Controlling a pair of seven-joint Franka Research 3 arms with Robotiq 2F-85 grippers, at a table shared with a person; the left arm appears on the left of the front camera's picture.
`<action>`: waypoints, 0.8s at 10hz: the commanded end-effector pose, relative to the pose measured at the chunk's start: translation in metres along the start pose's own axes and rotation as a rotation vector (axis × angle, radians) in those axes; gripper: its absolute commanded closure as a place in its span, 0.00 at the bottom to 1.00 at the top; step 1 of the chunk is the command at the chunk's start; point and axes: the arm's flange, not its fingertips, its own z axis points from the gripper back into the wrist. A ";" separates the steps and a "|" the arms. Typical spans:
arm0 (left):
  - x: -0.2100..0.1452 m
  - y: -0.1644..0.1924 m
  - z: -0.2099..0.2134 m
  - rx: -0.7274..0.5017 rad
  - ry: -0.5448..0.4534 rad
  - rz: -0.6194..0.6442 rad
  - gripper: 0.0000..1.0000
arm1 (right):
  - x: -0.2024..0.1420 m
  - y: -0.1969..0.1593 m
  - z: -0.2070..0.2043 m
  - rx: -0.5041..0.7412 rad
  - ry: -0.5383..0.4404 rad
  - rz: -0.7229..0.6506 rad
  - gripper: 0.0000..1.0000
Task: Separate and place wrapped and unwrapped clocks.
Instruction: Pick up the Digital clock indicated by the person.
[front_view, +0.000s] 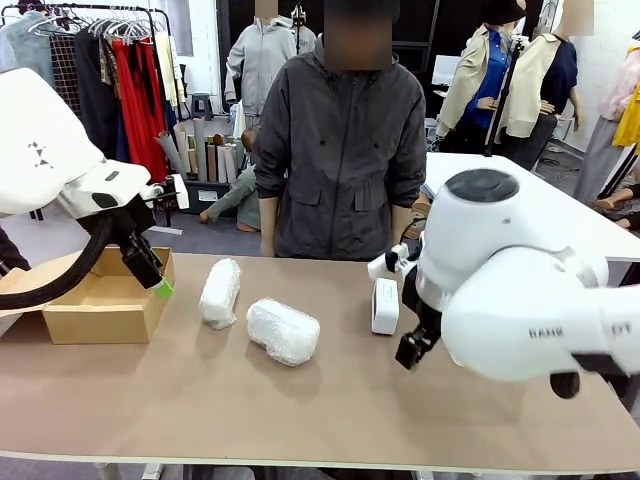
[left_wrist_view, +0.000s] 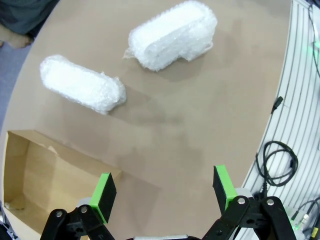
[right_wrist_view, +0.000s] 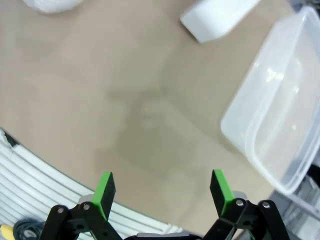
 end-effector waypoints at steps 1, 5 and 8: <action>0.002 0.011 0.010 -0.069 -0.056 -0.056 0.00 | 0.013 -0.018 0.020 0.175 -0.087 0.030 0.00; 0.005 0.045 0.049 -0.217 -0.271 -0.199 0.00 | 0.028 -0.070 0.064 0.436 -0.251 0.072 0.00; 0.007 0.069 0.061 -0.268 -0.357 -0.301 0.00 | 0.029 -0.116 0.078 0.512 -0.395 0.115 0.00</action>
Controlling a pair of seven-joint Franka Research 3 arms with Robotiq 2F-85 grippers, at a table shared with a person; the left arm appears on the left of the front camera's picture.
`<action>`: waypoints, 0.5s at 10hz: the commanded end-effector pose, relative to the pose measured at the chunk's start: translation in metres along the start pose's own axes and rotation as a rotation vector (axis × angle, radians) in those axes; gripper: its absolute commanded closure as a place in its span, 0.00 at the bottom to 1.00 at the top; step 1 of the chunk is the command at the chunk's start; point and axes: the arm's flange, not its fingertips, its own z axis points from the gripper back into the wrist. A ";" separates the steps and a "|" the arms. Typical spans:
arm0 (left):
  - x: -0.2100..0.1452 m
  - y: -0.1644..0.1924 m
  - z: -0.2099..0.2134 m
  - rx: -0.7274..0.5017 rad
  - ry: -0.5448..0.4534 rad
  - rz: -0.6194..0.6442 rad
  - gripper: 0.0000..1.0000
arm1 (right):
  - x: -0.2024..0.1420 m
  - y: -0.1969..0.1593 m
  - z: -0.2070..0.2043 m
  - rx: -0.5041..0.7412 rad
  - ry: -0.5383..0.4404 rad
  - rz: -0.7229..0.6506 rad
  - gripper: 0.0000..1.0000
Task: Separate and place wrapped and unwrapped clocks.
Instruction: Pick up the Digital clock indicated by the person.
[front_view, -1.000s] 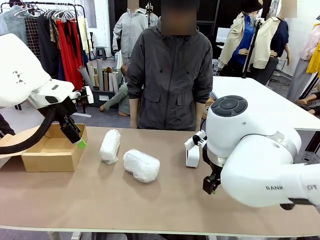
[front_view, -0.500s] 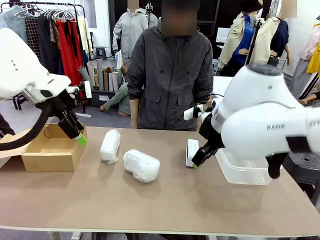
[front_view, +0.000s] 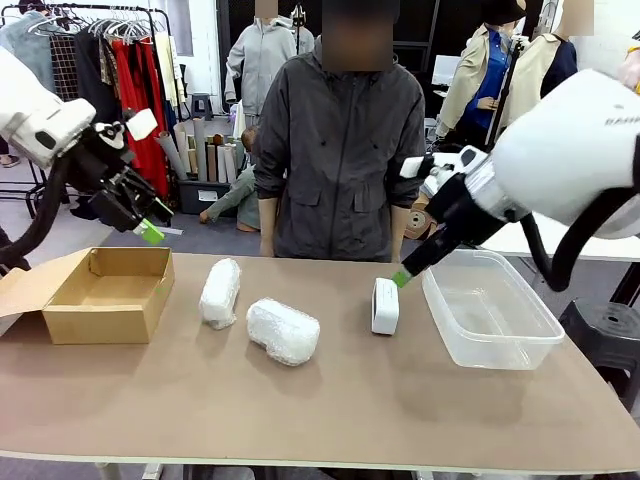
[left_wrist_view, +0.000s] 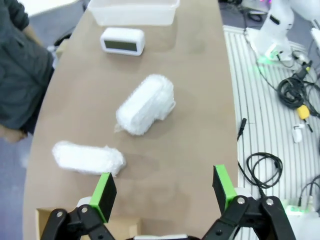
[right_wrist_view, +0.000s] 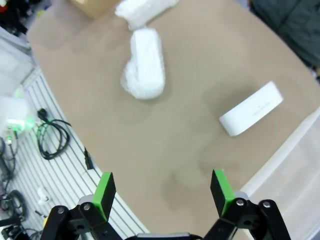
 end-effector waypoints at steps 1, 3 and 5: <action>-0.006 0.022 -0.002 -0.056 -0.044 -0.056 0.00 | 0.004 -0.028 0.014 0.089 -0.055 0.103 0.00; -0.011 0.027 -0.007 -0.060 -0.053 -0.049 0.00 | 0.010 -0.052 0.035 0.106 -0.143 0.166 0.00; -0.013 0.026 -0.007 -0.047 -0.072 -0.035 0.00 | 0.015 -0.064 0.045 0.059 -0.235 0.224 0.00</action>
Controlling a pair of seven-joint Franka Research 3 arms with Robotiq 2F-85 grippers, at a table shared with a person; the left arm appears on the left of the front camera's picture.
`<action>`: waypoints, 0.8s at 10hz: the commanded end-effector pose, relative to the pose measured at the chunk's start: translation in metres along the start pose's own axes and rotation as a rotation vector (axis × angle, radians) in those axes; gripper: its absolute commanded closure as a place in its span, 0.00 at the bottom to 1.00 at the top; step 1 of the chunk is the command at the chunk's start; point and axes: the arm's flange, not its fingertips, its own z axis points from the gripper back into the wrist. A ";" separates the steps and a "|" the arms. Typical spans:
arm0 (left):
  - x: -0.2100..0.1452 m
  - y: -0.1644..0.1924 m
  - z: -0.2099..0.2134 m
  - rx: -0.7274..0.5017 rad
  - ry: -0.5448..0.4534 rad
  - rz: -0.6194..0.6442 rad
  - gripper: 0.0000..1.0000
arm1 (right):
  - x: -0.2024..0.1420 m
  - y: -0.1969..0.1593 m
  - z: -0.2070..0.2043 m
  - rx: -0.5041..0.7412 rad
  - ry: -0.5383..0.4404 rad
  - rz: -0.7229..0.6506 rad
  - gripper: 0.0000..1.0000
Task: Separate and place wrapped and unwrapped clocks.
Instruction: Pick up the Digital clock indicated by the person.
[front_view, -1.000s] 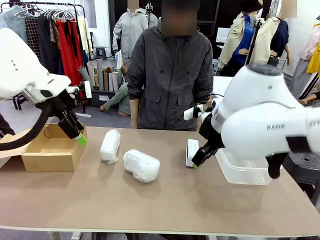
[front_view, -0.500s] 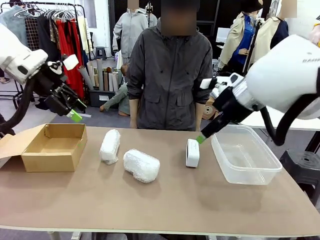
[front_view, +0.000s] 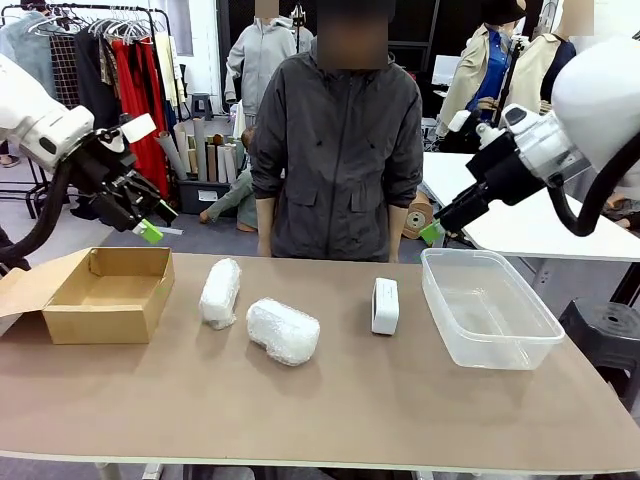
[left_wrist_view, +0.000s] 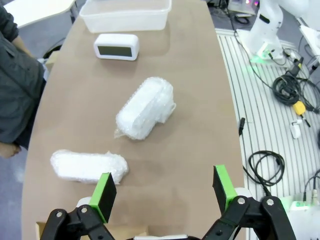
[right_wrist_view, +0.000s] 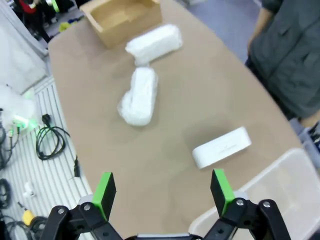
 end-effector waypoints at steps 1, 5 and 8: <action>0.003 -0.004 0.004 0.010 -0.039 -0.013 0.00 | 0.002 -0.017 -0.007 0.054 -0.072 0.093 0.00; 0.001 -0.011 0.005 0.009 -0.075 -0.037 0.00 | 0.003 -0.046 -0.015 0.156 -0.114 0.181 0.00; 0.008 -0.007 0.007 0.012 -0.070 -0.044 0.00 | -0.006 -0.044 -0.022 0.156 -0.063 0.278 0.00</action>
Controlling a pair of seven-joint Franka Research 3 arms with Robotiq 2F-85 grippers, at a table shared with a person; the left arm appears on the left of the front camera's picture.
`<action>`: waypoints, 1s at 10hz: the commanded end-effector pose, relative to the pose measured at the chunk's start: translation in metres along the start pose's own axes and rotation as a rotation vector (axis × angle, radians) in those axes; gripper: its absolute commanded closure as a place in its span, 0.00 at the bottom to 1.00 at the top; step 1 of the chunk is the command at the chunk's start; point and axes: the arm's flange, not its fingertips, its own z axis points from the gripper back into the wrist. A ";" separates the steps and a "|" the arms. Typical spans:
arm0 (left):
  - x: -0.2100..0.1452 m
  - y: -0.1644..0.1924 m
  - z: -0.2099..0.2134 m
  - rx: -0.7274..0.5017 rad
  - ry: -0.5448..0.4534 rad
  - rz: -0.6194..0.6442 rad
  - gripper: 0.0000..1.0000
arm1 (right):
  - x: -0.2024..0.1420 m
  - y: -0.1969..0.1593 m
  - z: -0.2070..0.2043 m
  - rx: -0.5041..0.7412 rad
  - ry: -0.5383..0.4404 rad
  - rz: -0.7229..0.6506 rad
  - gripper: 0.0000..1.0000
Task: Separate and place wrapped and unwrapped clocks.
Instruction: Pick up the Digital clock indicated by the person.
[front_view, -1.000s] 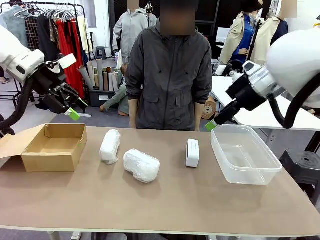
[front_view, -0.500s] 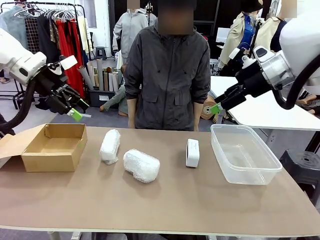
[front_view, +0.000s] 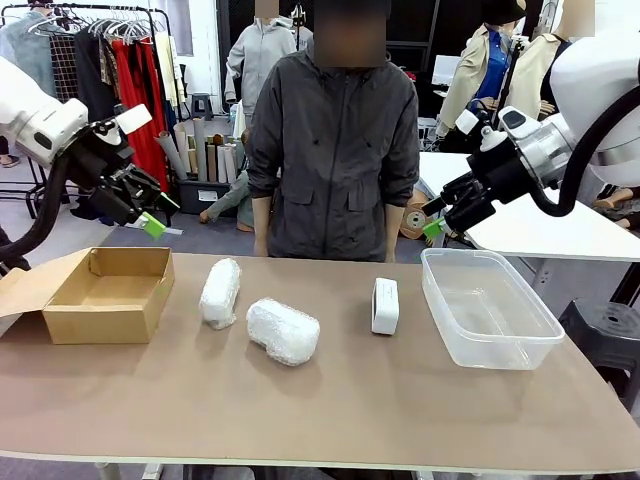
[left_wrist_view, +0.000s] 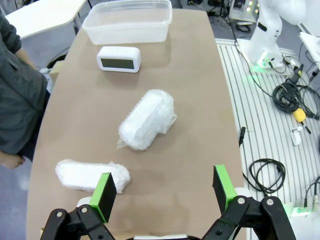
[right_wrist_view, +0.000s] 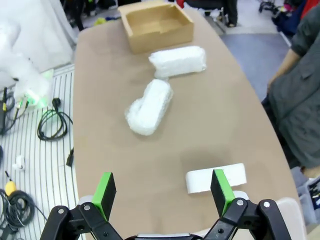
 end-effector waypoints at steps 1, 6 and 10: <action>0.003 0.001 0.001 0.000 -0.023 -0.024 0.00 | 0.000 0.000 -0.003 -0.009 0.009 0.049 0.00; 0.005 0.000 -0.002 -0.003 0.003 -0.011 0.00 | 0.001 0.002 -0.005 -0.004 0.018 0.024 0.00; 0.005 0.000 -0.002 -0.003 0.003 -0.011 0.00 | 0.001 0.002 -0.005 -0.004 0.018 0.024 0.00</action>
